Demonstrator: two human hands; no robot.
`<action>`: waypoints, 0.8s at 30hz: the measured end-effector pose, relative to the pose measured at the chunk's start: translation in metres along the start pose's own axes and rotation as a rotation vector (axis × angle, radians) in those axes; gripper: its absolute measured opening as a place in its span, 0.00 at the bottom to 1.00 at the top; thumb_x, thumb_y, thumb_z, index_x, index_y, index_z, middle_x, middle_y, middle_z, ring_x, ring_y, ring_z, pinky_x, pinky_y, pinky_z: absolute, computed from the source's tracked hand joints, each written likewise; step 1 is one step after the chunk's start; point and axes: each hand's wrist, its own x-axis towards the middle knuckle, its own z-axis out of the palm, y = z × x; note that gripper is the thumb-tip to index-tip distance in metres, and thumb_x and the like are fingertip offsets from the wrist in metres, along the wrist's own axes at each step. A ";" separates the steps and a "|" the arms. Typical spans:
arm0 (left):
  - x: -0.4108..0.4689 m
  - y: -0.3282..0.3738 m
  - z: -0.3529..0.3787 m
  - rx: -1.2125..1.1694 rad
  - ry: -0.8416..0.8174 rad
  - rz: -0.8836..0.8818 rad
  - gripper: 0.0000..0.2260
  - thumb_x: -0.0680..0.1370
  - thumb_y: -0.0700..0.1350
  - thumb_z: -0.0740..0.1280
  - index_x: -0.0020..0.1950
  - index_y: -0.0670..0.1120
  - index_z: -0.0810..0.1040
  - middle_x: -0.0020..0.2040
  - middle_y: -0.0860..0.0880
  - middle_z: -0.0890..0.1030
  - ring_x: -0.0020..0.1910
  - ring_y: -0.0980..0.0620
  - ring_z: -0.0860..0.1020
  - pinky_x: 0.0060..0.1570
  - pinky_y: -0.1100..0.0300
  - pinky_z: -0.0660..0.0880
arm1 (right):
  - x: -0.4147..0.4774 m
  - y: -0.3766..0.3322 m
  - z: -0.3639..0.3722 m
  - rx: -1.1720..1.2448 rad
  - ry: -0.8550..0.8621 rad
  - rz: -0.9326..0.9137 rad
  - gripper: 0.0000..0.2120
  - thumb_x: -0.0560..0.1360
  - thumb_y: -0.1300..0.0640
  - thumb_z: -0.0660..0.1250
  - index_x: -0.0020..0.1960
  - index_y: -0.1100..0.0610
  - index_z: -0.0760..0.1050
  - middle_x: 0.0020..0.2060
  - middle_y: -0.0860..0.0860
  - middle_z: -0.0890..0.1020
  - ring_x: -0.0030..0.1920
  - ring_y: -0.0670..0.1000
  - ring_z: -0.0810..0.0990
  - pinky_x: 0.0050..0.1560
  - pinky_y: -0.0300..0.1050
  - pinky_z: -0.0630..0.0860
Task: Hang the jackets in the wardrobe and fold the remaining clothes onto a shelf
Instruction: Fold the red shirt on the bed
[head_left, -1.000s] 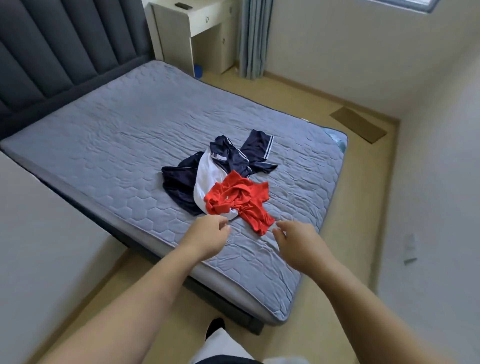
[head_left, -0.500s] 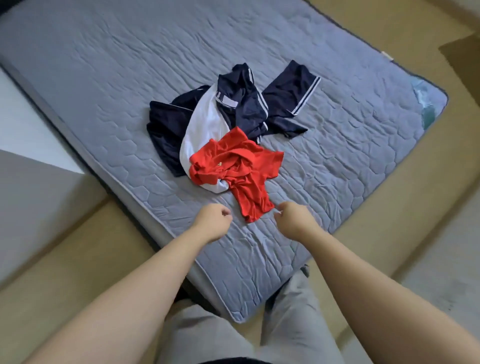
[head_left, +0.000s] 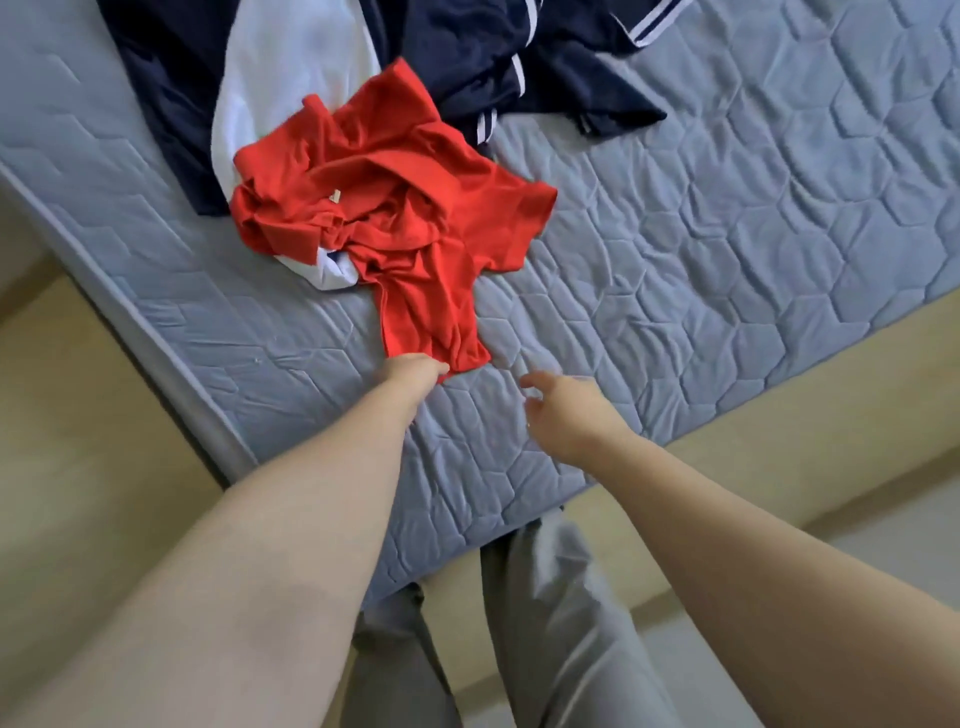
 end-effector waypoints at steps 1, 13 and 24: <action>0.006 -0.001 0.003 -0.046 0.021 -0.046 0.14 0.76 0.42 0.73 0.61 0.39 0.81 0.57 0.44 0.82 0.54 0.48 0.78 0.53 0.59 0.72 | 0.004 0.005 0.003 -0.007 -0.011 -0.014 0.20 0.84 0.55 0.55 0.75 0.48 0.68 0.48 0.54 0.82 0.40 0.52 0.76 0.38 0.44 0.74; -0.030 -0.016 -0.008 -0.284 0.173 0.118 0.11 0.76 0.33 0.72 0.58 0.41 0.84 0.56 0.41 0.84 0.55 0.47 0.82 0.57 0.65 0.78 | -0.008 -0.007 -0.008 -0.091 -0.091 -0.045 0.23 0.83 0.53 0.58 0.77 0.50 0.65 0.51 0.52 0.82 0.47 0.53 0.79 0.43 0.43 0.72; -0.293 0.032 -0.111 -0.441 0.066 0.711 0.16 0.76 0.27 0.67 0.49 0.49 0.82 0.44 0.52 0.84 0.41 0.61 0.81 0.44 0.67 0.77 | -0.184 -0.094 -0.035 0.184 0.283 -0.327 0.45 0.74 0.53 0.72 0.81 0.48 0.46 0.65 0.54 0.76 0.61 0.57 0.77 0.50 0.50 0.75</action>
